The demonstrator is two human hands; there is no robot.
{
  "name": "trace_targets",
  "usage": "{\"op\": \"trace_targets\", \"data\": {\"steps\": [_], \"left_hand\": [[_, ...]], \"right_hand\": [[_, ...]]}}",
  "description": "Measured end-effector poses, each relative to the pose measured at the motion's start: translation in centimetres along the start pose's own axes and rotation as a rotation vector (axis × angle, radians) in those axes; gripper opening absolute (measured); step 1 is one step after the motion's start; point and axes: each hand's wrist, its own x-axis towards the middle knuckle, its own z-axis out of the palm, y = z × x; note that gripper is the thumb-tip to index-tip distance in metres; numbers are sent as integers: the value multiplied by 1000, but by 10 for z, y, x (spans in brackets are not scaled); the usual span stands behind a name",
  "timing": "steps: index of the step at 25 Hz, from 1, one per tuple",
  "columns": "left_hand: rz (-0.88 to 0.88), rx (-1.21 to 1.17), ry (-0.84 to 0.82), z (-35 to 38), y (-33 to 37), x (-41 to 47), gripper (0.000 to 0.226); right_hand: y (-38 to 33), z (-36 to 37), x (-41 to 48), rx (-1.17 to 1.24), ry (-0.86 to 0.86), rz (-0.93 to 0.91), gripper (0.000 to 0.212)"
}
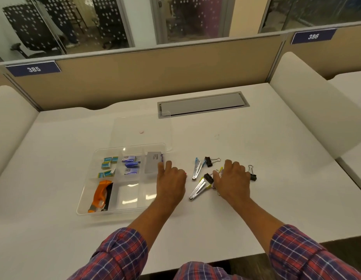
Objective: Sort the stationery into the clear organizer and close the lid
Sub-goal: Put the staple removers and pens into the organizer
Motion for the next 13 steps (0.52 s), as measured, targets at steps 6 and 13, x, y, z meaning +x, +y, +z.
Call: {"op": "trace_targets", "data": {"steps": [6, 13], "left_hand": [[-21, 46, -64, 2, 17, 4, 22], [-16, -30, -43, -5, 22, 13, 18]], "right_hand": [[17, 2, 4, -134, -74, 30, 61], [5, 1, 21, -85, -245, 59, 42]]}}
